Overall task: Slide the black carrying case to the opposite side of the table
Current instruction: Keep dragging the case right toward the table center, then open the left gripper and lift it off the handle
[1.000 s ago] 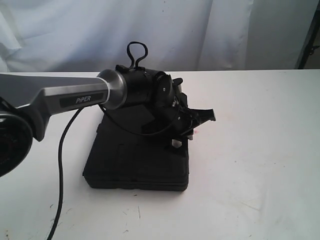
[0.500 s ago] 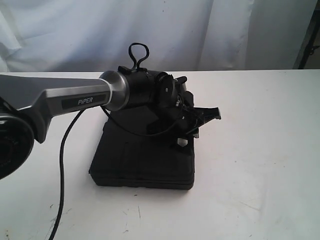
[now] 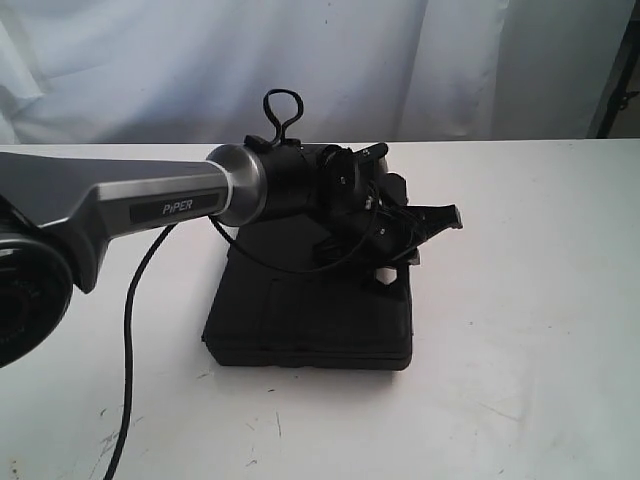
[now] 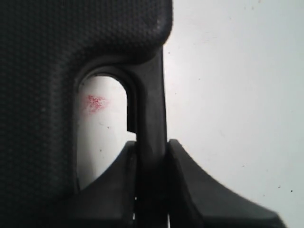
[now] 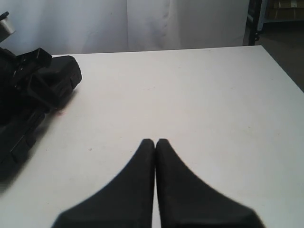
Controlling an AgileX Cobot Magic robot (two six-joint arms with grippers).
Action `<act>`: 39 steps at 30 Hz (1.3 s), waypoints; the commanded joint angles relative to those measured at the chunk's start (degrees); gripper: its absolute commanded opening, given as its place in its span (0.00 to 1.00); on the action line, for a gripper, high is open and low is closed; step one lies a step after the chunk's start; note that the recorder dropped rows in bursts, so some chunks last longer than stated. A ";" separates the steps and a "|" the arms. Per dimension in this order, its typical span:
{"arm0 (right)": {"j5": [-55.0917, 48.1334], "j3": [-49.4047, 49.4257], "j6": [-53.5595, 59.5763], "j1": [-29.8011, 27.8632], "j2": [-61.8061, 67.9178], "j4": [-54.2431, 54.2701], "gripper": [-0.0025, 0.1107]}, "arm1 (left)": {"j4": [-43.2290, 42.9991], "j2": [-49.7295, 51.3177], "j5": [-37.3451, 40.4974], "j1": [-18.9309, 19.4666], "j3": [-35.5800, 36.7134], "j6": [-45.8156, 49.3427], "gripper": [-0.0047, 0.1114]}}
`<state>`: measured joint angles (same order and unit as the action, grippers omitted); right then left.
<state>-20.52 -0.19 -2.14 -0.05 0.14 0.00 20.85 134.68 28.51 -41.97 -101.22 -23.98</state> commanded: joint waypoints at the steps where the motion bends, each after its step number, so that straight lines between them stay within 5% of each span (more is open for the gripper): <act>1: 0.71 0.19 0.07 -0.41 -0.14 0.00 0.02 | 6.50 0.69 -7.52 -0.68 -0.38 -1.58 0.13; 13: 0.71 0.19 0.07 -0.41 -0.14 0.00 0.02 | 5.19 0.69 -7.52 0.52 -0.38 -1.31 0.52; 28: 0.71 0.19 0.07 -0.41 -0.14 0.00 0.02 | 5.14 0.69 -5.99 3.10 -0.38 -1.12 0.52; 35: 0.71 0.19 0.07 -0.41 -0.14 0.00 0.02 | 0.87 -1.05 -4.33 3.10 -0.38 -0.85 0.32; 39: 0.71 0.19 0.07 -0.41 -0.14 0.00 0.02 | -2.54 -2.78 -2.97 3.10 -0.38 0.28 0.31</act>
<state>-20.52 -0.19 -2.14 -0.05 0.14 0.00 20.93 134.03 25.12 -38.87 -101.35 -25.04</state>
